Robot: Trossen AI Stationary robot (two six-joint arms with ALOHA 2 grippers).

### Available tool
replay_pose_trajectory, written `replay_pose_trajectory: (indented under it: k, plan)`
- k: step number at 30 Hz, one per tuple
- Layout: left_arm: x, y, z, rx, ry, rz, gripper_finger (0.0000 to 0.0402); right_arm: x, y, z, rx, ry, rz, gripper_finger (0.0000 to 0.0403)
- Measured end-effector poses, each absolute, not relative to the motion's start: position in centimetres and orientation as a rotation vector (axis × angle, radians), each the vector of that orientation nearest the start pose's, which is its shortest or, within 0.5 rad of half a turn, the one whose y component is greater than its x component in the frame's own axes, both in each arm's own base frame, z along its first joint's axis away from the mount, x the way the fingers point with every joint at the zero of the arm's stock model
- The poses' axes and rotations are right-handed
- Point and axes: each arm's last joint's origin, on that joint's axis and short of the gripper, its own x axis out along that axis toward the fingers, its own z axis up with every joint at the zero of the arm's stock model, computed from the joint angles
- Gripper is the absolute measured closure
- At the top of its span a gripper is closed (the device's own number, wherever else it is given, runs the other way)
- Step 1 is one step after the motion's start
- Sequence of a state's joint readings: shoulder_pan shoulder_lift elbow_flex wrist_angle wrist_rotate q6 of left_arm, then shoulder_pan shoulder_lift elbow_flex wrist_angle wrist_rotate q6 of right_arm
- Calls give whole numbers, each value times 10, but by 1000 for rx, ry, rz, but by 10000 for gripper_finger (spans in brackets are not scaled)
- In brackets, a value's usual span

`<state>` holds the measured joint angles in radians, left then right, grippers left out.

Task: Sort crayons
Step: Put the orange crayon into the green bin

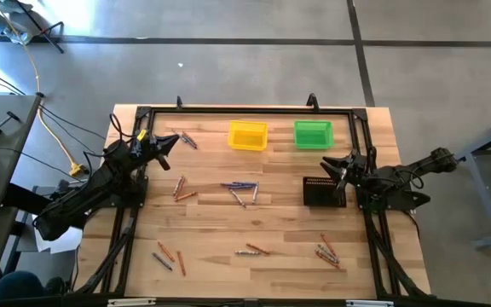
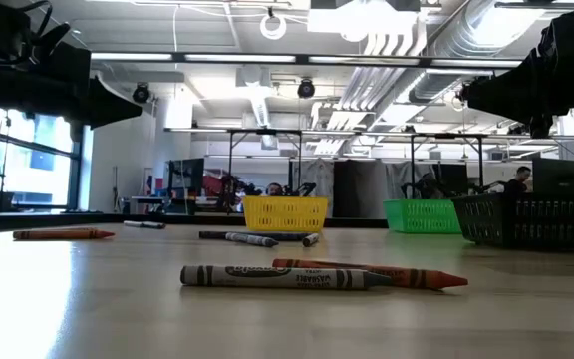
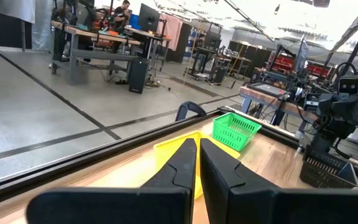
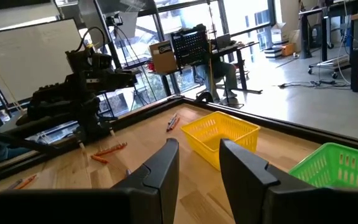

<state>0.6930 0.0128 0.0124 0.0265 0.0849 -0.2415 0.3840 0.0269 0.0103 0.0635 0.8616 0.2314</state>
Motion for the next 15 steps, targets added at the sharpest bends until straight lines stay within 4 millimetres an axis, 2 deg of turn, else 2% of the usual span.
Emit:
replay_pose_trajectory:
  k: [15]
  plan:
    - [76, 62, 169, -240, -109, 648, 392, 90, 13, 171, 293, -102, -469, 293]
